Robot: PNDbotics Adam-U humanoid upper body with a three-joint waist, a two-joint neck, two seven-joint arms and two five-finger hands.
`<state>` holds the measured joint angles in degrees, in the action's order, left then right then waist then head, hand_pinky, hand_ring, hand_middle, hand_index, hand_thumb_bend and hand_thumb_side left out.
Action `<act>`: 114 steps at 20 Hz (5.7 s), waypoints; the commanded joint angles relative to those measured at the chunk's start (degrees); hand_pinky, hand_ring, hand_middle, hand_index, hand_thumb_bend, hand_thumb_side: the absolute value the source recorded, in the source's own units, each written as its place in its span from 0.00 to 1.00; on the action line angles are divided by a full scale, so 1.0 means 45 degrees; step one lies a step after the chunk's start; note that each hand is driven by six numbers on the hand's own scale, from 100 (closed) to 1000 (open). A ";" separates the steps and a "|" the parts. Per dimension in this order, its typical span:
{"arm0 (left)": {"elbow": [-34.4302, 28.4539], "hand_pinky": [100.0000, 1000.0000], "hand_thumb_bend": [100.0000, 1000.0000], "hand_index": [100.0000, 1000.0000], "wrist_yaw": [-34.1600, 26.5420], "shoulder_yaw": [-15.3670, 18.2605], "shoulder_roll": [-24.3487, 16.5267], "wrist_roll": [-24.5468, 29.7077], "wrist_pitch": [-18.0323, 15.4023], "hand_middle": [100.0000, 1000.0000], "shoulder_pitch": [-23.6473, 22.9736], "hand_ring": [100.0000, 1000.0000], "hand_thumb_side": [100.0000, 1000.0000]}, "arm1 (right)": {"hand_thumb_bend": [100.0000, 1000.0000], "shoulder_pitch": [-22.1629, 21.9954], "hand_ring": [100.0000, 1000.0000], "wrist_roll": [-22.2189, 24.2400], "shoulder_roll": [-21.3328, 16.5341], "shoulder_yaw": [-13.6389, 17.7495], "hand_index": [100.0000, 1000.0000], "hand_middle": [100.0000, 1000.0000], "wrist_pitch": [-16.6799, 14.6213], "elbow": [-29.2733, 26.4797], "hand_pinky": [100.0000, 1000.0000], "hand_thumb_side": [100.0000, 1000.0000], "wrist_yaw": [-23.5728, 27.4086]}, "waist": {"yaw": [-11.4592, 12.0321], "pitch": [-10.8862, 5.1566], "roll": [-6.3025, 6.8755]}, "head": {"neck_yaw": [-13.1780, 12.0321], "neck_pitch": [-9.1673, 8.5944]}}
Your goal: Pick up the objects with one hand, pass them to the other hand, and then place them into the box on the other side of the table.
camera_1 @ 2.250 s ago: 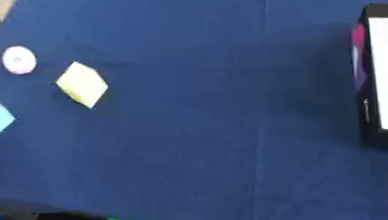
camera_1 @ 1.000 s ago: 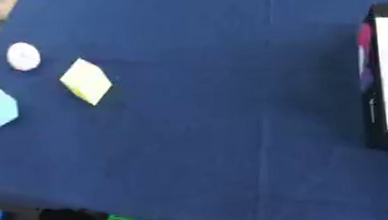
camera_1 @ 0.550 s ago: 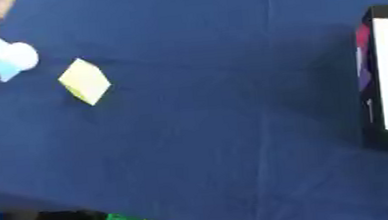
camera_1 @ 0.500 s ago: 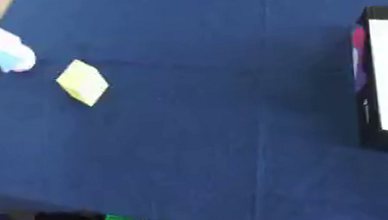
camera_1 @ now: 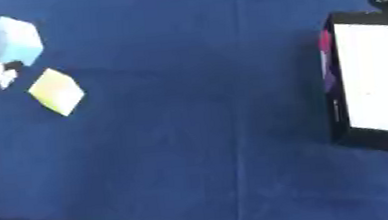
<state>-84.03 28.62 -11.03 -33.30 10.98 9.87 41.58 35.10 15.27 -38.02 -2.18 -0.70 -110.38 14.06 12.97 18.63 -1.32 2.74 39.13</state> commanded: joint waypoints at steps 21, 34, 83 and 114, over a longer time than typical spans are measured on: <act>-0.0469 0.78 0.00 0.56 0.3955 -0.0488 0.4344 -0.2717 -0.2384 0.53 -0.0195 0.61 0.14 | 0.00 0.4469 1.00 0.4034 0.3035 -0.4080 1.00 1.00 -0.0942 0.2860 0.95 0.00 -0.6907 | -0.0276 -0.0414 -0.0167 | 0.0310 0.0026; -0.0808 0.78 0.00 0.56 0.4370 -0.1034 0.4892 -0.2864 -0.2947 0.52 0.0031 0.61 0.15 | 0.00 0.5099 1.00 0.3484 0.4003 -0.4434 1.00 1.00 -0.2162 0.5698 0.95 0.00 -0.9597 | -0.0038 -0.0331 -0.0254 | 0.0409 0.0106; -0.0059 0.77 0.00 0.47 0.3677 -0.1213 0.5326 -0.3288 -0.2386 0.39 0.0528 0.55 0.05 | 0.00 0.5052 1.00 0.3265 0.4369 -0.4203 0.95 0.93 -0.1781 0.6657 0.95 0.00 -0.8847 | 0.0065 -0.0233 -0.0369 | 0.0538 0.0243; -0.1848 0.87 0.00 0.85 0.0248 0.1070 0.0661 -0.2656 -0.0865 0.75 -0.1667 0.75 0.52 | 0.00 0.1279 1.00 0.0034 -0.1625 -0.0753 0.77 0.75 0.1650 0.2786 0.90 0.00 -0.3021 | -0.0463 -0.0313 0.0049 | 0.1577 0.0130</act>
<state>-90.11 31.37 -7.89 -26.85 -0.76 5.50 33.68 40.41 16.39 -41.57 -7.74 6.36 -96.26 -0.61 10.96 18.34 -1.33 9.32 40.33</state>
